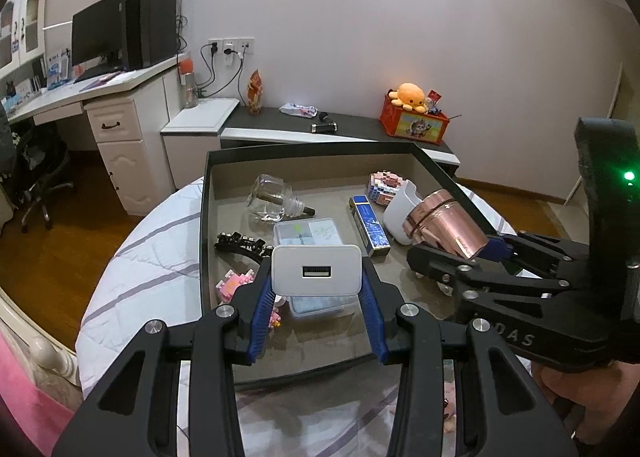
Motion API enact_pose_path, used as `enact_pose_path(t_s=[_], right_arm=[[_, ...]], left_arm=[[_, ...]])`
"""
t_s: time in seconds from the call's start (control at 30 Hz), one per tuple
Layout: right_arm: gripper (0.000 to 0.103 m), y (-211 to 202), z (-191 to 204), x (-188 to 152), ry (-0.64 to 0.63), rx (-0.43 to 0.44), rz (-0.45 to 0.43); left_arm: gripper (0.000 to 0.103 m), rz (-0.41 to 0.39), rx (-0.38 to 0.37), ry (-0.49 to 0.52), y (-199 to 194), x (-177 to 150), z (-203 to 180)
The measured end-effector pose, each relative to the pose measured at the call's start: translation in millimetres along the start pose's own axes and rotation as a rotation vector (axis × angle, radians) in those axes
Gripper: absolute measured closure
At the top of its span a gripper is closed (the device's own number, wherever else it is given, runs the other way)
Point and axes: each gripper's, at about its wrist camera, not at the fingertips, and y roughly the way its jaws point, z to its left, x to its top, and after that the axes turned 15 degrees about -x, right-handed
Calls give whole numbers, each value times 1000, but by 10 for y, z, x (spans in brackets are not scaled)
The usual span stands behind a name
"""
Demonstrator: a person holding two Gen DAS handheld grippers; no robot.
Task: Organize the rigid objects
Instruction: 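Carry the canister and adapter into the green box and open both grippers, then withdraw both tools from the box toward the doll and teal case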
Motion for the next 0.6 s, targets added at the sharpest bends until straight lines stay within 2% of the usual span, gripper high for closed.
enact_pose_path(t_s=[0.03,0.1,0.13,0.17,0.23,0.27,0.3,0.4,0.47,0.6], right_arm=[[54,12,5,-6,-8,-3,2],[41,-11,3,-7,-6,-11,-9],[28,-38,-8,-8,-3,-16,-18],[22,-64,-11,-4,-1,-20,-28],[21,-117,-28,1,-1,-27,-40],[20,-134,-46,3,2,-26,-40],[19,-163,-71,-1,11,-27,-43],[11,-226,-136,-12,48,-34,-47],[0,-286,-201,-26,83,-23,-51],[0,-545,-321,-56,148,-17,-103]], left_arm=[[62,3,6,0,10,2,3],[62,17,14,1,34,0,7],[61,21,17,0,40,-4,14],[58,19,24,4,35,-9,16],[34,14,42,14,4,-4,9],[28,6,50,17,-24,-2,4],[16,-8,58,18,-60,3,-5],[3,-41,65,27,-208,15,-37],[0,-47,82,35,-272,25,-57],[0,-43,147,48,-410,54,-107]])
